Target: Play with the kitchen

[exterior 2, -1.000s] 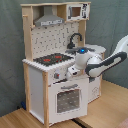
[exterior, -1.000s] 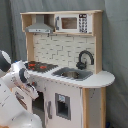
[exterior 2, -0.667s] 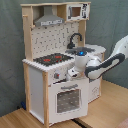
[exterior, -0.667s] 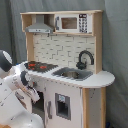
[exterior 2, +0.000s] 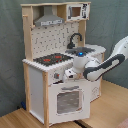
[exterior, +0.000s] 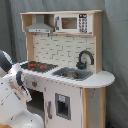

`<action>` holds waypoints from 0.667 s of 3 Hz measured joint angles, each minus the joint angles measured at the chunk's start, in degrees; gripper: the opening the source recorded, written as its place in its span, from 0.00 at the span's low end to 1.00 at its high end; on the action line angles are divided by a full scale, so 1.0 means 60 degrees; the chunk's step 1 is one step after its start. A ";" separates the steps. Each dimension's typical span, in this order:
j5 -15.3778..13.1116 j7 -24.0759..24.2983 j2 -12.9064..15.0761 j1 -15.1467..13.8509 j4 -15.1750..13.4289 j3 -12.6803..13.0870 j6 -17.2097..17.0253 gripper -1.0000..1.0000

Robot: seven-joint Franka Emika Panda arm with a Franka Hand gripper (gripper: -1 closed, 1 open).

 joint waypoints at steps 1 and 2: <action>0.0774 0.0477 0.0000 0.0000 0.0003 0.0183 0.0331 0.00; 0.0921 0.1308 0.0143 0.0270 0.0182 0.0182 0.0627 0.00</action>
